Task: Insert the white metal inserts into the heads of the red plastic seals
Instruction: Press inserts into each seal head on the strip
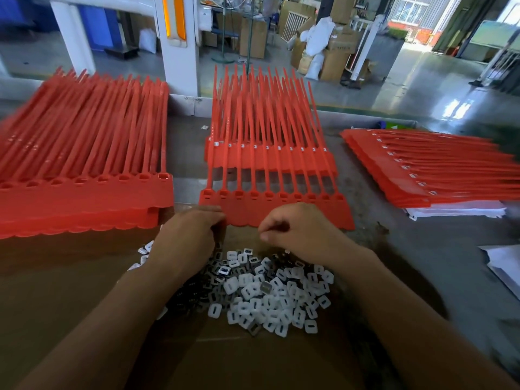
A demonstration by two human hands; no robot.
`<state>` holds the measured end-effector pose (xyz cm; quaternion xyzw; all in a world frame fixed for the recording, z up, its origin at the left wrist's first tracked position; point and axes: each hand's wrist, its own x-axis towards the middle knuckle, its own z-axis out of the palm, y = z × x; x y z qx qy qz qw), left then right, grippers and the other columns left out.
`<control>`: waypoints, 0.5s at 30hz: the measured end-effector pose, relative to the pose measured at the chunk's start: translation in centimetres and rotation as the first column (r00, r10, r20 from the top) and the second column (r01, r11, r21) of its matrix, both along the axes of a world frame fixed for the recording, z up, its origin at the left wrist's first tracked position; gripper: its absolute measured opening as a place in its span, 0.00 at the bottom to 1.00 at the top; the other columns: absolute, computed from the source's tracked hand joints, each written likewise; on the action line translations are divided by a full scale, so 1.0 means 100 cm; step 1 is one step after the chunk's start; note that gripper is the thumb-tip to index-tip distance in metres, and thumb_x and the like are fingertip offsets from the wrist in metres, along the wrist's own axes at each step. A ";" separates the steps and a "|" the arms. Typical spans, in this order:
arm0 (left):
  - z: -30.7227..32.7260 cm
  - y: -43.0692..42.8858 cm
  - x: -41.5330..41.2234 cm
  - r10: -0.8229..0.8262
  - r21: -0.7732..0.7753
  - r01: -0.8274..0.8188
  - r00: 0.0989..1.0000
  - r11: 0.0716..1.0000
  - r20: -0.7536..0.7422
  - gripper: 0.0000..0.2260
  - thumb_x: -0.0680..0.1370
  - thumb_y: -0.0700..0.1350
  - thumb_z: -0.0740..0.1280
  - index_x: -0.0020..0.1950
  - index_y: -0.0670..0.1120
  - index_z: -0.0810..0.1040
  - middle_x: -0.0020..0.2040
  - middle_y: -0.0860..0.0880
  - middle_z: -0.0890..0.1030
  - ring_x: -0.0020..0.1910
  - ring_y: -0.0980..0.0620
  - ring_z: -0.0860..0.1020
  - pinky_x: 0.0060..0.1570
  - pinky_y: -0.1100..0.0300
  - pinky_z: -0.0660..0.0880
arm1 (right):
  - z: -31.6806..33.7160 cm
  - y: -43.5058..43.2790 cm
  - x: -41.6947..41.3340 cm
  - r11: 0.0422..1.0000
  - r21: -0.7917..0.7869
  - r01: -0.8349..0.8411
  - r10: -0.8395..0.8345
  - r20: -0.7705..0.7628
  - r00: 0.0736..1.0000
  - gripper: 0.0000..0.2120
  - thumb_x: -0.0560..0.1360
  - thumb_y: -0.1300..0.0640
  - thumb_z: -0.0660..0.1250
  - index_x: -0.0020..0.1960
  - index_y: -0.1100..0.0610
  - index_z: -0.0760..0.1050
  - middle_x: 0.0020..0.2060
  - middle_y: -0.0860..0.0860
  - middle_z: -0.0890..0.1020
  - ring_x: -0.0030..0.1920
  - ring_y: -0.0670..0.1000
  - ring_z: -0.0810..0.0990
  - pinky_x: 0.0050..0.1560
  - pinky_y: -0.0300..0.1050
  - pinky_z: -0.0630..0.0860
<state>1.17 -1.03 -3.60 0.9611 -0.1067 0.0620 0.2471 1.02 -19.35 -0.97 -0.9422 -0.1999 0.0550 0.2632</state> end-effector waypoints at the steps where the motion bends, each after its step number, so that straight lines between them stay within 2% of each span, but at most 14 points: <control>1: 0.000 0.000 0.000 0.002 0.002 -0.002 1.000 1.000 -0.002 0.22 0.75 0.31 0.56 0.64 0.47 0.74 0.68 0.53 0.71 0.67 0.54 0.67 0.67 0.59 0.61 | 0.001 0.004 0.001 0.999 -0.017 -0.029 0.029 -0.020 0.999 0.04 0.73 0.56 0.68 0.47 0.54 0.80 0.38 0.39 0.78 0.40 0.36 0.76 0.43 0.28 0.73; 5: 0.000 0.000 0.001 0.006 0.011 -0.006 1.000 1.000 -0.008 0.22 0.75 0.32 0.56 0.65 0.48 0.74 0.69 0.53 0.70 0.68 0.54 0.67 0.67 0.59 0.61 | 0.003 0.015 0.004 0.992 -0.106 -0.064 0.057 -0.075 0.996 0.07 0.72 0.55 0.70 0.49 0.54 0.81 0.46 0.45 0.81 0.44 0.41 0.76 0.47 0.35 0.74; 8: 0.000 -0.001 0.001 0.010 0.018 -0.010 1.000 1.000 -0.014 0.22 0.75 0.32 0.57 0.65 0.48 0.74 0.69 0.53 0.70 0.68 0.54 0.67 0.67 0.58 0.62 | 0.004 0.022 0.005 0.989 -0.144 -0.044 0.032 -0.084 0.996 0.07 0.71 0.56 0.71 0.48 0.56 0.81 0.46 0.47 0.82 0.45 0.43 0.77 0.46 0.36 0.72; 15: -0.002 -0.001 0.001 0.004 0.015 -0.004 1.000 1.000 -0.015 0.21 0.75 0.33 0.57 0.65 0.47 0.74 0.69 0.53 0.70 0.68 0.54 0.67 0.67 0.59 0.63 | 0.007 0.034 0.004 0.964 -0.256 -0.069 0.039 -0.120 0.992 0.07 0.74 0.57 0.68 0.50 0.57 0.80 0.49 0.52 0.82 0.49 0.51 0.79 0.51 0.47 0.77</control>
